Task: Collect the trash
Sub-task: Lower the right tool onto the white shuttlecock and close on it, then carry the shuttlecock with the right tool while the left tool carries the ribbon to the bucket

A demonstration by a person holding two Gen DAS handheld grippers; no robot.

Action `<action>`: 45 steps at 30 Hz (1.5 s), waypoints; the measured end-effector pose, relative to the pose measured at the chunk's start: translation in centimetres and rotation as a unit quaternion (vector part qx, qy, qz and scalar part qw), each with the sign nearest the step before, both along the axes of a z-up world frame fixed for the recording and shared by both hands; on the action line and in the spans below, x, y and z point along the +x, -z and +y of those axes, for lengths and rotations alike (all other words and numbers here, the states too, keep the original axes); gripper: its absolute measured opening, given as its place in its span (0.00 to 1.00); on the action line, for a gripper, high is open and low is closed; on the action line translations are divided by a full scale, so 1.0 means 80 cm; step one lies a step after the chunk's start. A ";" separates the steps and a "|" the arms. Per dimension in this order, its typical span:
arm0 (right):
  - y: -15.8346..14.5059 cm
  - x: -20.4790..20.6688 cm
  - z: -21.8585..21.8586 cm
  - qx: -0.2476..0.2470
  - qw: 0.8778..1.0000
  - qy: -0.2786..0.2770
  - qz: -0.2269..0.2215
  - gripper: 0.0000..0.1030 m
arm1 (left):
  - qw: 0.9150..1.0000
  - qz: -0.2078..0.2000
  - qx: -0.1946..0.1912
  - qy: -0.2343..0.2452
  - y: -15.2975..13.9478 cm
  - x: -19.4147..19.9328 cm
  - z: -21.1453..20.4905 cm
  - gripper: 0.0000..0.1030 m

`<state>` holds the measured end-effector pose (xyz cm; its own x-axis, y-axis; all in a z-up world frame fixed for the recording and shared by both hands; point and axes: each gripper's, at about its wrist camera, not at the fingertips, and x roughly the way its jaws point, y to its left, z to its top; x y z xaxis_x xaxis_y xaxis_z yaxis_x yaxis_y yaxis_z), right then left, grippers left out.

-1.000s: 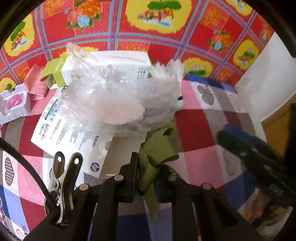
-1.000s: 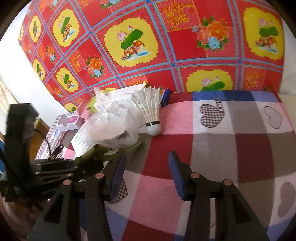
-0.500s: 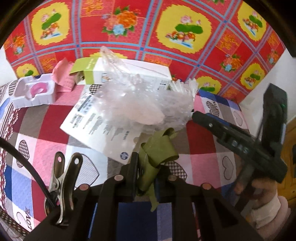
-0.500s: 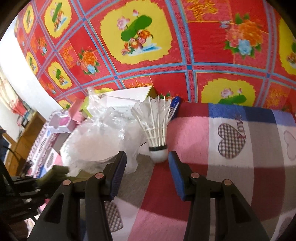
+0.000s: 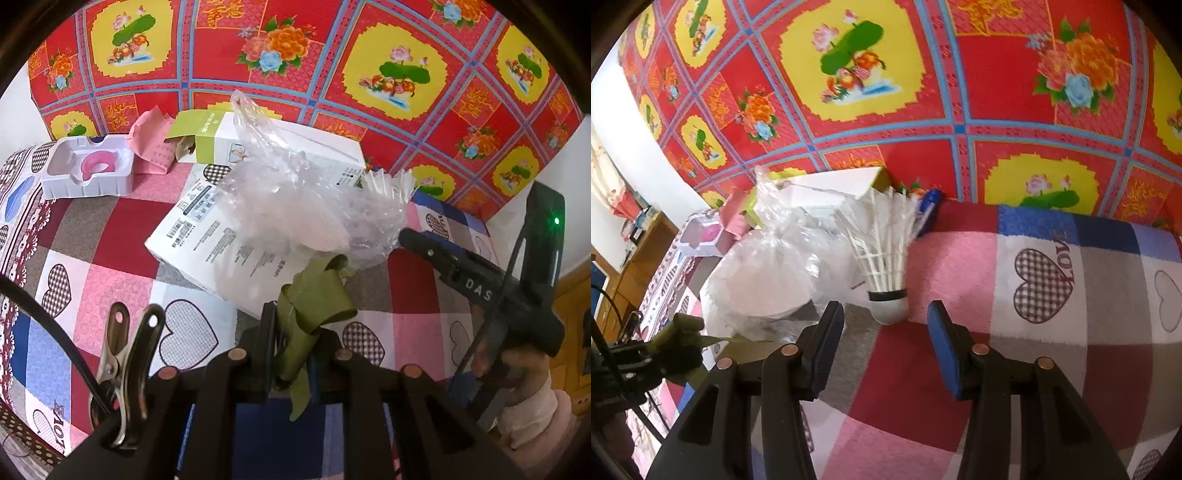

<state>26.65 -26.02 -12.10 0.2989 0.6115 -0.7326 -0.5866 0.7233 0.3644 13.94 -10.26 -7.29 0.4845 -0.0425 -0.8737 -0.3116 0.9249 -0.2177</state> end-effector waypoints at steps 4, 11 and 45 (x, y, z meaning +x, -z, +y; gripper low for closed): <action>0.010 0.007 0.009 -0.014 1.000 0.002 0.004 0.47 | 1.000 0.002 -0.002 -0.003 0.002 0.002 0.002 0.14; 0.018 0.014 0.032 -0.026 1.000 -0.011 -0.009 0.43 | 1.000 0.008 -0.002 -0.006 0.005 0.002 0.005 0.14; -0.039 -0.103 -0.042 -0.008 0.999 0.047 -0.023 0.26 | 0.997 -0.018 -0.004 0.079 -0.015 -0.005 -0.031 0.14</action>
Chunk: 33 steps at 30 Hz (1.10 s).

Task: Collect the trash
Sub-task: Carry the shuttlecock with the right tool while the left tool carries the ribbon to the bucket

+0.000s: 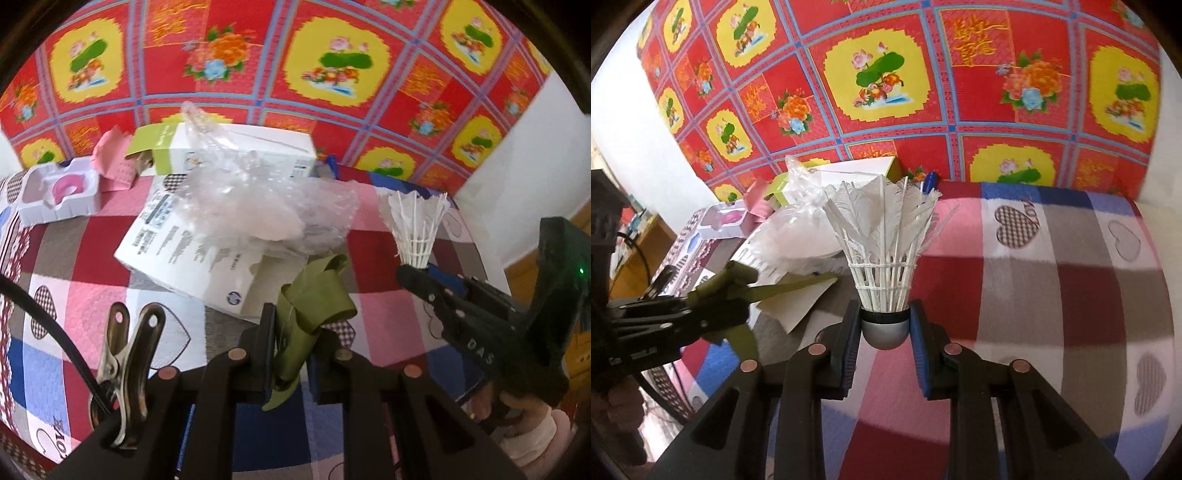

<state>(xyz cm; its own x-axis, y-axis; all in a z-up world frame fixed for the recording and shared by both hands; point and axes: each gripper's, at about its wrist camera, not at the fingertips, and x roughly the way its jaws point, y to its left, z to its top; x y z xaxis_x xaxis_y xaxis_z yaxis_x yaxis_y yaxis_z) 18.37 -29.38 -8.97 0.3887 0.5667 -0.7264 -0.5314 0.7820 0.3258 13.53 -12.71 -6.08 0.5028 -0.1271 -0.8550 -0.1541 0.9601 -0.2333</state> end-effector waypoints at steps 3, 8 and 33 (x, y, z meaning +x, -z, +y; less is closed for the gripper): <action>-0.006 -0.019 -0.009 0.001 1.000 0.016 0.001 0.26 | 1.000 -0.003 -0.002 0.021 -0.002 0.000 -0.007 0.14; -0.013 -0.055 -0.018 0.001 0.999 0.046 0.004 0.26 | 0.998 -0.002 -0.005 0.059 -0.003 -0.004 -0.023 0.14; -0.038 -0.197 -0.075 0.010 0.977 0.215 0.006 0.26 | 0.975 -0.015 0.003 0.223 -0.019 -0.056 -0.078 0.14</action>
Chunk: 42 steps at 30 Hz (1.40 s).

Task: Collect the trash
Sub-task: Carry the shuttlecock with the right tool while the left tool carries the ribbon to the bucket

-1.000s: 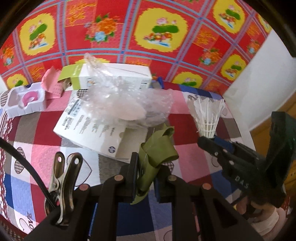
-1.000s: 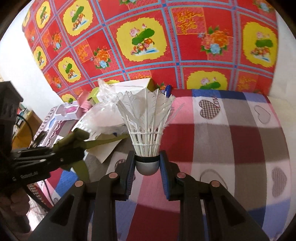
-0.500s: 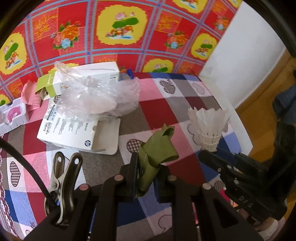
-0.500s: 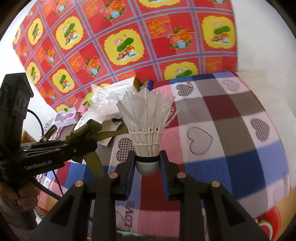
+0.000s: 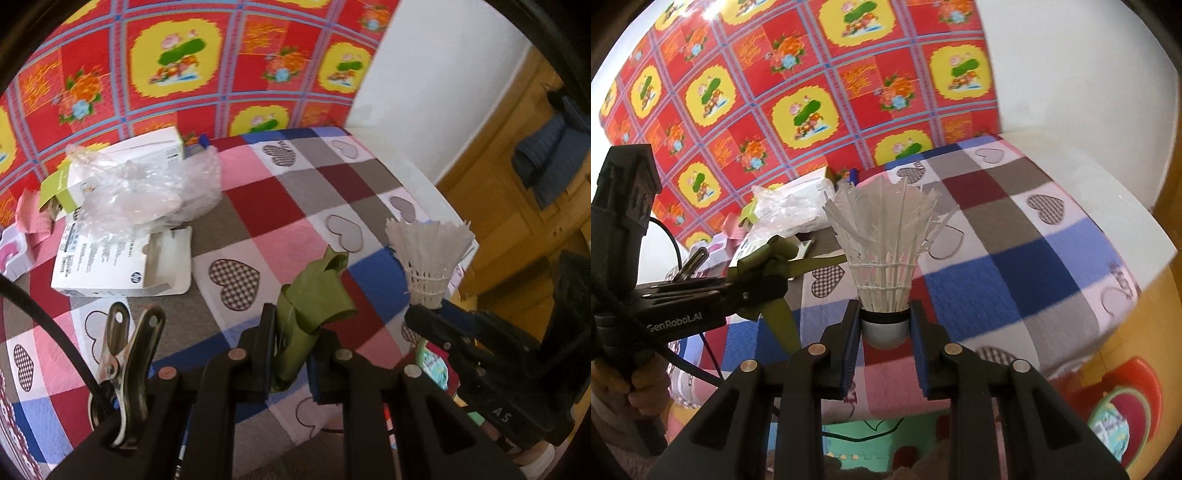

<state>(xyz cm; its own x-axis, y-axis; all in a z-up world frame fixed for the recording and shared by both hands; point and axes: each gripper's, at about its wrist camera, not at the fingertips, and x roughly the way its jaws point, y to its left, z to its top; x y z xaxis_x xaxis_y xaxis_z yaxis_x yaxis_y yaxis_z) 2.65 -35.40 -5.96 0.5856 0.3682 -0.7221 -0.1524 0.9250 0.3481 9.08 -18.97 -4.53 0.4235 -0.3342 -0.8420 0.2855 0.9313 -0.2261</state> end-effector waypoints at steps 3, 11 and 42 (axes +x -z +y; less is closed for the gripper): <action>-0.002 -0.016 -0.005 -0.002 1.000 0.015 -0.002 0.26 | 1.000 -0.002 0.000 0.017 -0.002 -0.009 -0.007 0.14; -0.006 -0.057 -0.023 -0.005 0.999 0.053 -0.007 0.26 | 0.999 -0.007 0.002 0.054 -0.003 -0.033 -0.025 0.14; 0.006 -0.179 -0.133 -0.013 0.972 0.232 0.022 0.26 | 0.973 0.002 -0.007 0.230 0.011 -0.100 -0.157 0.14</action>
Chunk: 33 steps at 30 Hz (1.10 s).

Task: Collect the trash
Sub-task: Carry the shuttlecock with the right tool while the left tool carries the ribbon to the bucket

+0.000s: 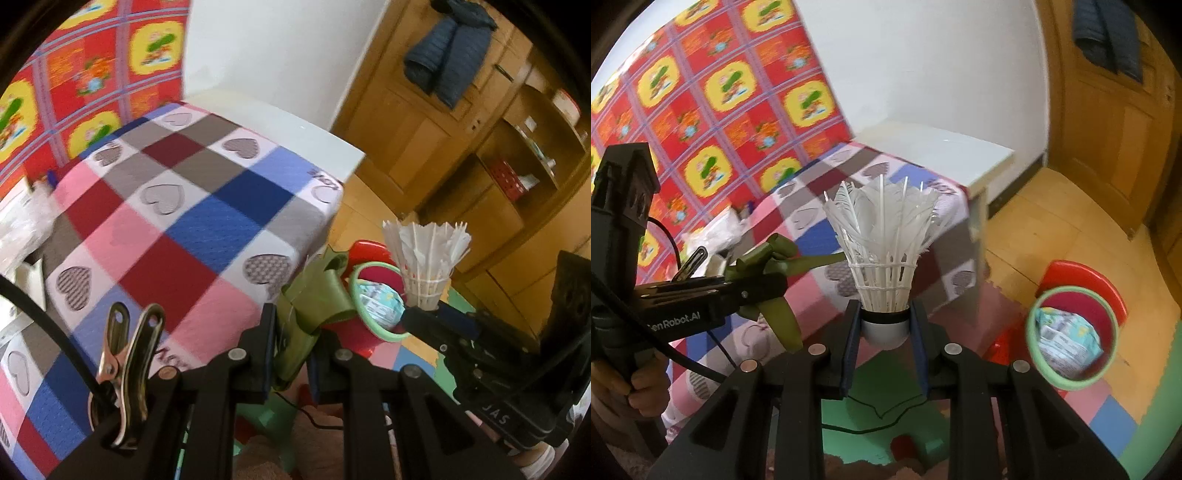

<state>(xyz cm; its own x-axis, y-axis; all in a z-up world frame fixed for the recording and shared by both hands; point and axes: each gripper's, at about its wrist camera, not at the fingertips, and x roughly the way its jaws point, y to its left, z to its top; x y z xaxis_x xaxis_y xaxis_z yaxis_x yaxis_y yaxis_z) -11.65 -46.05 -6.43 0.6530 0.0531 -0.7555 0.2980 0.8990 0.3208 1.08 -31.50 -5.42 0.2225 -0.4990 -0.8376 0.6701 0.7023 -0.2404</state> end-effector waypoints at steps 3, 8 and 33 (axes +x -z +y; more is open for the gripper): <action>0.004 -0.012 -0.022 0.002 1.000 0.021 0.005 0.26 | 1.000 0.001 0.001 0.021 0.003 -0.006 -0.025 0.14; 0.014 -0.032 -0.063 0.005 0.999 0.051 0.017 0.26 | 0.999 0.006 0.004 0.052 0.010 -0.019 -0.069 0.14; 0.106 -0.111 -0.235 0.031 0.985 0.140 0.097 0.26 | 0.983 0.046 0.047 0.169 0.102 -0.090 -0.284 0.14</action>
<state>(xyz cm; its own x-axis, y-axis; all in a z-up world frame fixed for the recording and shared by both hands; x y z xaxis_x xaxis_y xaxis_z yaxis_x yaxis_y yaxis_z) -20.50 -64.86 -14.87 0.4924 -0.0581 -0.8684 0.5922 0.7535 0.2854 -6.16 -54.20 -13.55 -0.0224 -0.4499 -0.8928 0.8474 0.4653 -0.2557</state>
